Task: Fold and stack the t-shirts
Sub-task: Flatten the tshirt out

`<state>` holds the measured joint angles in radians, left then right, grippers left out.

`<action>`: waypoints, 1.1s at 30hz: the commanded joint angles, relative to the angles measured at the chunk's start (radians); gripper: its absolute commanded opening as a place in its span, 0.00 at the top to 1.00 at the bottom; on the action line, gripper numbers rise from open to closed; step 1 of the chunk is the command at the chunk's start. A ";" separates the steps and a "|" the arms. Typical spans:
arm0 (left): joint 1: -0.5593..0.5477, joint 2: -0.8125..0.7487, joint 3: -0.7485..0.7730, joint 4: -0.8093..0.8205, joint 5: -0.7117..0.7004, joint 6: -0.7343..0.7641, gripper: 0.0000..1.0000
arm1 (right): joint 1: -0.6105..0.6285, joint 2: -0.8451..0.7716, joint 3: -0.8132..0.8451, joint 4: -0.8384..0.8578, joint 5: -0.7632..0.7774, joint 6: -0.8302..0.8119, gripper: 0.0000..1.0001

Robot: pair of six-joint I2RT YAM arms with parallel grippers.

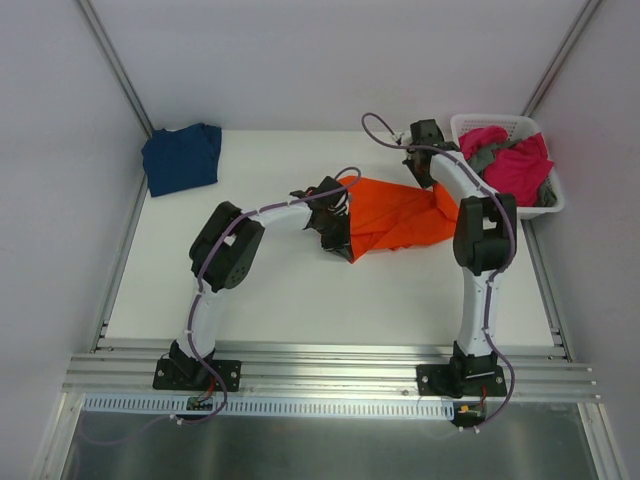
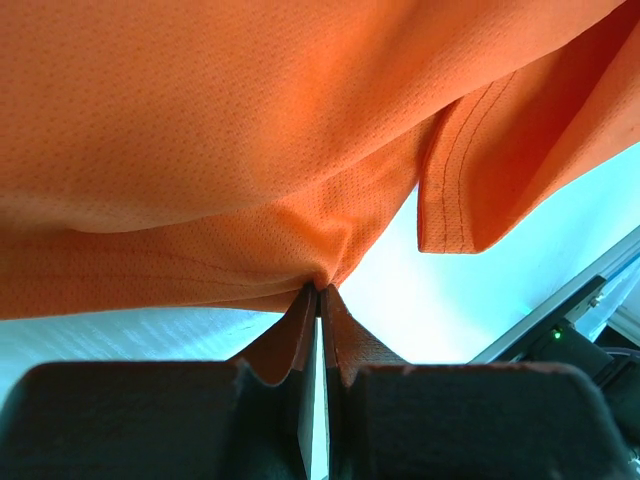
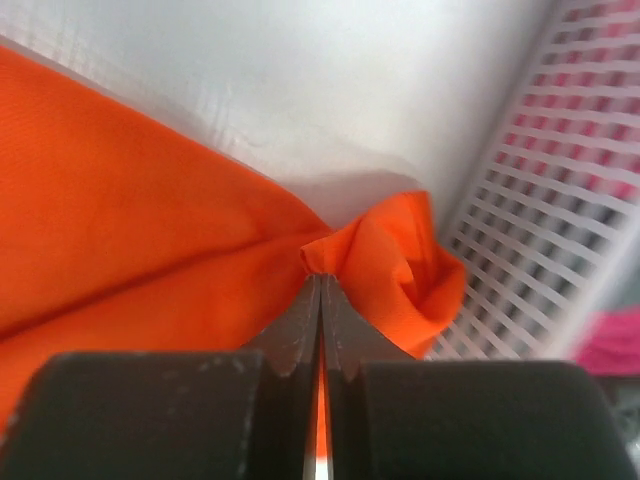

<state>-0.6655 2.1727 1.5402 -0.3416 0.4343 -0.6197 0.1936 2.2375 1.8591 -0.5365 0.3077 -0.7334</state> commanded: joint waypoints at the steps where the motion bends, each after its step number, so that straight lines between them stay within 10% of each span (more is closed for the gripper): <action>1: 0.027 -0.054 0.020 -0.023 -0.045 0.043 1.00 | 0.012 -0.212 0.018 -0.017 -0.002 0.052 0.99; 20: 0.486 -0.359 0.440 -0.120 -0.092 0.465 1.00 | 0.041 -0.699 -0.081 0.000 0.033 0.020 0.99; 33: 0.532 -0.632 0.422 -0.138 -0.038 0.567 1.00 | -0.006 -0.965 -0.063 0.024 0.021 0.045 0.99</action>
<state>-0.1314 1.6531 1.9648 -0.4755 0.3847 -0.1303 0.1955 1.3930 1.7515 -0.5533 0.3279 -0.7128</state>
